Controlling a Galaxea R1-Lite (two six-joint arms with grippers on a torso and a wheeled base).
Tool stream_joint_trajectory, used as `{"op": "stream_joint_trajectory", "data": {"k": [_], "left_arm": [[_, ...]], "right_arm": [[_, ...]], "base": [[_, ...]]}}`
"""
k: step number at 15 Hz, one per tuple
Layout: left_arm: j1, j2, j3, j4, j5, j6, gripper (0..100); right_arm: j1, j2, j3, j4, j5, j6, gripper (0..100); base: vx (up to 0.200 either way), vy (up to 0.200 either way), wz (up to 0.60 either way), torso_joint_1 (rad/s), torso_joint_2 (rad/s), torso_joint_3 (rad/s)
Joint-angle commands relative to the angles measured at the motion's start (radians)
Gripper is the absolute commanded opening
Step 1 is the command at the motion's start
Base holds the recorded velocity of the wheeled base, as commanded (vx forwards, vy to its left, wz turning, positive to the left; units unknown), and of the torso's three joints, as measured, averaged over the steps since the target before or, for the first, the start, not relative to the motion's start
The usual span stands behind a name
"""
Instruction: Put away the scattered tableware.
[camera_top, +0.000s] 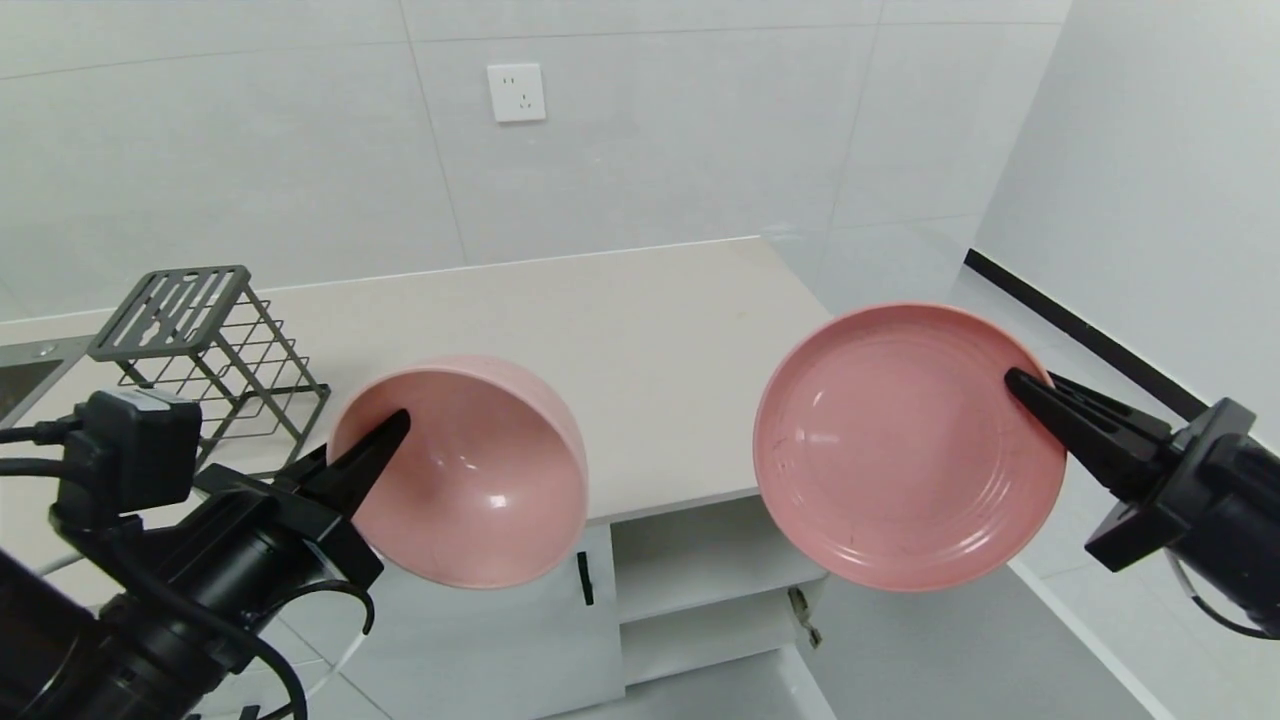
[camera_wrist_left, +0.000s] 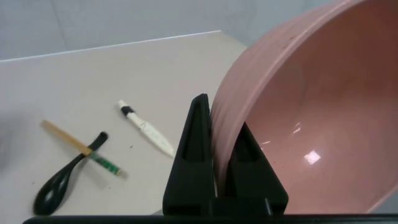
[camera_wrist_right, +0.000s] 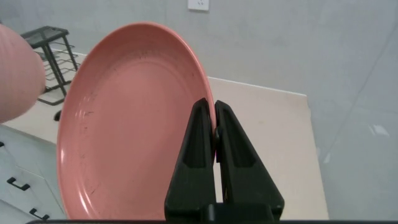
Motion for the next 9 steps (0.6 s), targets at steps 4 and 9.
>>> {"op": "stream_joint_trajectory", "data": {"k": [4,9], "left_arm": [[0.001,0.006,0.003,-0.001,0.001,0.0,0],[-0.001,0.007,0.003,-0.001,0.001,0.0,0]], "right_arm": [[0.001,0.004,0.0,-0.001,0.001,0.0,0],[0.001,0.011,0.0,-0.001,0.001,0.0,0]], "base": [[-0.05,0.0,0.0,-0.021,0.05,0.021],[-0.08,0.0,0.0,0.003,0.01,-0.002]]}}
